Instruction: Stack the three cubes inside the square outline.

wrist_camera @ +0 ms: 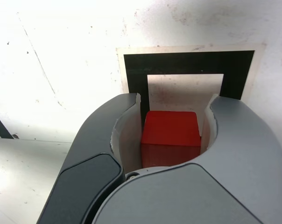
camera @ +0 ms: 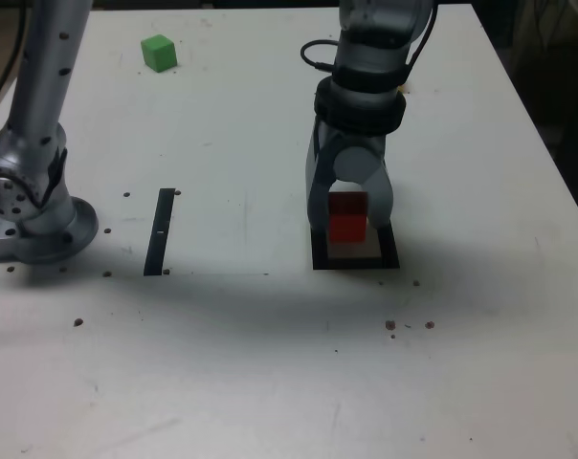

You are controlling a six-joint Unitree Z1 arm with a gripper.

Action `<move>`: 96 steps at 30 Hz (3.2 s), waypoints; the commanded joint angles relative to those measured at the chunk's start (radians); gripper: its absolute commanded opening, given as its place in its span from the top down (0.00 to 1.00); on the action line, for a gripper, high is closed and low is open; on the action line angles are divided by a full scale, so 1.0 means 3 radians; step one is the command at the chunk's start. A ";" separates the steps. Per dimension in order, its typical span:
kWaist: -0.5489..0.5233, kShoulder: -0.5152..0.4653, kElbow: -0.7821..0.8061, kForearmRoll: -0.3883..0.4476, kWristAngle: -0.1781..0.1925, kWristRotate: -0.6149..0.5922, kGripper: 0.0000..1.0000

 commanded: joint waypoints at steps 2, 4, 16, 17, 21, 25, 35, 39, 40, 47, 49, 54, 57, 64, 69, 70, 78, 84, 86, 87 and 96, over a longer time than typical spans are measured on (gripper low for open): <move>-0.0004 0.0034 0.0036 -0.0051 -0.0012 0.0000 0.68; -0.0005 0.0045 0.0047 -0.0071 -0.0013 0.0000 0.68; -0.0004 0.0084 0.0106 -0.0165 -0.0015 0.0005 0.48; -0.0004 0.0082 0.0112 -0.0170 -0.0015 0.0007 0.39; 0.0000 0.0073 0.0138 -0.0184 -0.0017 0.0015 0.05; 0.0003 0.0065 0.0155 -0.0185 -0.0017 0.0014 0.01; 0.0025 -0.0079 0.0181 -0.0161 0.0092 -0.0012 0.00; 0.0120 -0.0150 0.0125 -0.0077 0.0184 0.0000 0.01; 0.0155 -0.0158 0.0096 -0.0040 0.0204 0.0009 0.01; 0.0465 -0.0116 -0.0225 0.0238 0.0266 0.0114 0.00; 0.0573 -0.0066 -0.0320 0.0283 0.0267 0.0164 0.00; 0.0835 0.0096 -0.0557 0.0335 0.0313 0.0333 0.00; 0.0942 0.0173 -0.0711 0.0379 0.0360 0.0436 0.00; 0.1171 0.0306 -0.0994 0.0484 0.0416 0.0647 0.00; 0.1312 0.0399 -0.1161 0.0551 0.0433 0.0764 0.00; 0.1337 0.0421 -0.1199 0.0564 0.0435 0.0788 0.00; 0.1568 0.0679 -0.1671 0.0746 0.0451 0.1024 0.00; 0.1721 0.0887 -0.2064 0.0911 0.0449 0.1211 0.00; 0.1764 0.0950 -0.2180 0.0957 0.0448 0.1270 0.00; 0.1782 0.0978 -0.2234 0.0977 0.0448 0.1297 0.00; 0.1919 0.1216 -0.2597 0.1088 0.0451 0.1500 0.00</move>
